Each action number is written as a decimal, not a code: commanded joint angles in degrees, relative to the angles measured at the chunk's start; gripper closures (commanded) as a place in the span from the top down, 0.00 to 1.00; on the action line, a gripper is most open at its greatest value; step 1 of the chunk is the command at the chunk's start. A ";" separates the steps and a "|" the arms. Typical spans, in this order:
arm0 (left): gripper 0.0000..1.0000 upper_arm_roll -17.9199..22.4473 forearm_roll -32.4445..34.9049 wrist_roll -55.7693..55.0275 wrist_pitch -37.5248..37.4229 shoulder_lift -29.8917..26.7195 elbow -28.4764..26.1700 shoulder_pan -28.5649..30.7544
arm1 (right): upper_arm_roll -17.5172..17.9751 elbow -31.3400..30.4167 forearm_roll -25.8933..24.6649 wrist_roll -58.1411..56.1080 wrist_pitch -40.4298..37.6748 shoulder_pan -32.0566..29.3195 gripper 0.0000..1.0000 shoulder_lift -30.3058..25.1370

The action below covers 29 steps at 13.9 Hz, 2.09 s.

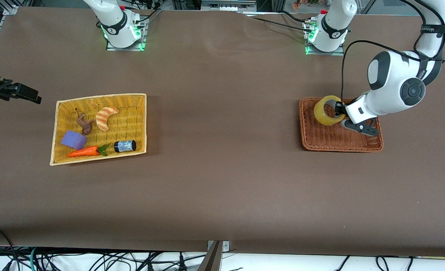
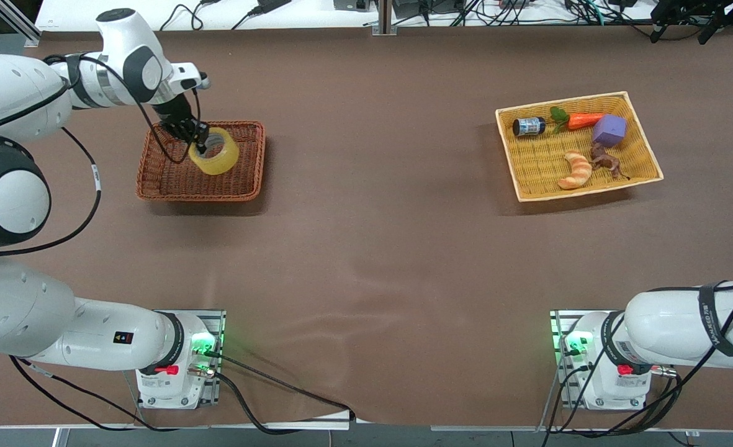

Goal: Transfer tape with both arms

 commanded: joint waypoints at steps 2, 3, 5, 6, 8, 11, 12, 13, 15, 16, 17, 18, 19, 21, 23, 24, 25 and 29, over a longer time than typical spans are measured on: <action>0.00 1.00 1.93 5.66 9.81 5.26 -2.06 0.97 | 0.26 1.18 0.43 0.64 -0.50 -0.40 1.00 0.33; 0.00 1.18 1.84 6.11 11.76 6.68 -2.06 1.23 | 0.26 1.18 0.43 0.55 -0.50 -0.40 1.00 0.33; 0.12 1.18 1.93 6.11 12.57 7.66 -1.97 1.23 | 0.26 1.18 0.43 0.55 -0.50 -0.40 1.00 0.33; 0.50 1.18 1.93 6.11 12.48 7.57 -2.06 1.23 | 0.26 1.18 0.43 0.55 -0.50 -0.40 1.00 0.33; 1.00 1.18 1.93 5.94 12.04 7.13 -2.06 1.23 | 0.26 1.18 0.43 0.55 -0.50 -0.40 1.00 0.33; 1.00 1.09 1.93 5.41 9.68 3.02 -2.23 0.97 | 0.26 1.18 0.43 0.63 -0.50 -0.40 1.00 0.33; 1.00 1.09 1.93 5.41 5.84 -0.83 -2.23 0.54 | 0.26 1.18 0.43 0.55 -0.50 -0.40 1.00 0.33; 1.00 1.09 1.93 5.32 2.58 -5.04 -2.23 0.44 | 0.26 1.18 0.43 0.55 -0.50 -0.40 1.00 0.33; 1.00 1.01 1.75 5.24 1.93 -10.60 -1.71 -0.43 | 0.26 1.18 0.43 0.55 -0.50 -0.40 1.00 0.33; 1.00 1.01 1.32 5.24 1.50 -13.76 -1.53 -0.61 | 0.26 1.18 0.43 0.55 -0.50 -0.40 1.00 0.33; 1.00 0.57 1.22 5.15 0.53 -16.57 -0.92 -0.70 | 0.26 1.18 0.43 0.55 -0.50 -0.40 1.00 0.33; 1.00 0.30 1.14 5.15 -2.17 -18.25 1.09 -0.87 | 0.26 1.18 0.43 0.55 -0.50 -0.40 1.00 0.41; 1.00 -0.13 1.14 5.15 -6.29 -18.36 5.28 -0.96 | 0.26 1.18 0.43 0.55 -0.50 -0.40 1.00 0.50; 1.00 -0.58 1.22 4.71 -16.30 -16.70 15.64 -1.22 | 0.26 1.18 0.43 0.55 -0.50 -0.40 1.00 0.50; 1.00 -2.41 2.01 2.61 -26.32 -13.45 25.49 -1.23 | 0.26 1.18 0.43 0.55 -0.50 -0.40 1.00 0.59; 1.00 -2.94 2.28 -0.01 -30.46 -11.35 30.06 -1.23 | 0.26 1.18 0.43 0.55 -0.50 -0.40 1.00 0.50; 1.00 -3.04 3.41 -2.13 -34.50 -9.85 34.29 -1.31 | 0.17 1.18 0.43 0.55 -0.50 -0.40 1.00 0.59; 1.00 -4.18 4.21 -7.40 -40.87 -1.24 45.81 -1.23 | 0.17 1.18 0.43 0.55 -0.50 -0.40 1.00 0.59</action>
